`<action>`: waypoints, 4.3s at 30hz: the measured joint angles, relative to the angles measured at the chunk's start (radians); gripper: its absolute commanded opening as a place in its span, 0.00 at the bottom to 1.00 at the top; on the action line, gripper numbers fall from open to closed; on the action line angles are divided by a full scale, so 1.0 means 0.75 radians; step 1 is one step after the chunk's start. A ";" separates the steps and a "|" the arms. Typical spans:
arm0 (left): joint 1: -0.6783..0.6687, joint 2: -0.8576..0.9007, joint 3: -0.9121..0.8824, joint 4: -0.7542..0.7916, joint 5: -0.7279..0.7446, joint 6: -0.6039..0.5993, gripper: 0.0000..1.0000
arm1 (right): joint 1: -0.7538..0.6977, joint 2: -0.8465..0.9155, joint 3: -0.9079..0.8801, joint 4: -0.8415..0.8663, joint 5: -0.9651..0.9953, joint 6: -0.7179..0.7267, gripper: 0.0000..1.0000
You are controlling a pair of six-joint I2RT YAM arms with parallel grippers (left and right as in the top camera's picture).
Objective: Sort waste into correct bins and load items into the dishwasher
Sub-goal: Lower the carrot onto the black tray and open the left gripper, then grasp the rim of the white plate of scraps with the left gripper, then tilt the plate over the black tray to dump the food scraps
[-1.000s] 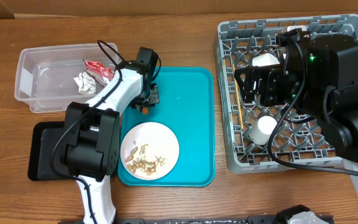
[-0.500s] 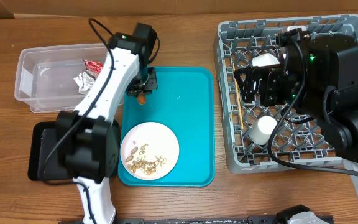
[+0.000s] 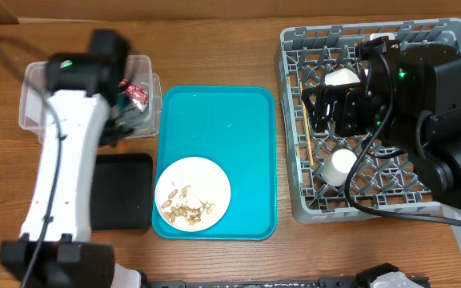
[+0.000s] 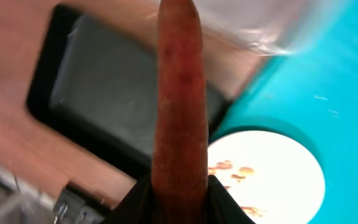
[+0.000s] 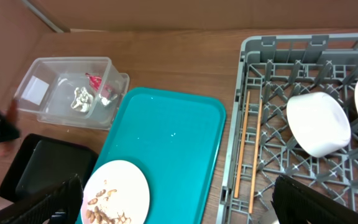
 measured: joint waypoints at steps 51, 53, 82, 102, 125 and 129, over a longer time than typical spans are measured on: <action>-0.780 0.069 -0.575 0.667 0.080 0.242 0.50 | 0.001 0.000 0.000 0.000 0.000 0.000 1.00; -0.821 0.106 -0.575 0.664 0.078 0.271 0.50 | 0.001 0.000 0.000 0.000 0.001 0.000 1.00; -1.096 0.447 -0.602 0.648 -0.004 0.173 0.07 | 0.001 0.000 0.000 0.001 0.000 0.001 1.00; -1.096 0.446 -0.603 0.615 -0.144 0.102 0.04 | 0.001 0.000 0.000 0.000 0.001 0.000 1.00; -0.509 -0.143 -0.603 0.486 0.189 -0.102 0.05 | 0.001 0.000 0.000 0.000 0.001 0.001 1.00; -0.244 -0.188 -0.603 0.508 0.331 -0.033 0.04 | 0.000 0.000 0.000 0.000 0.001 0.000 1.00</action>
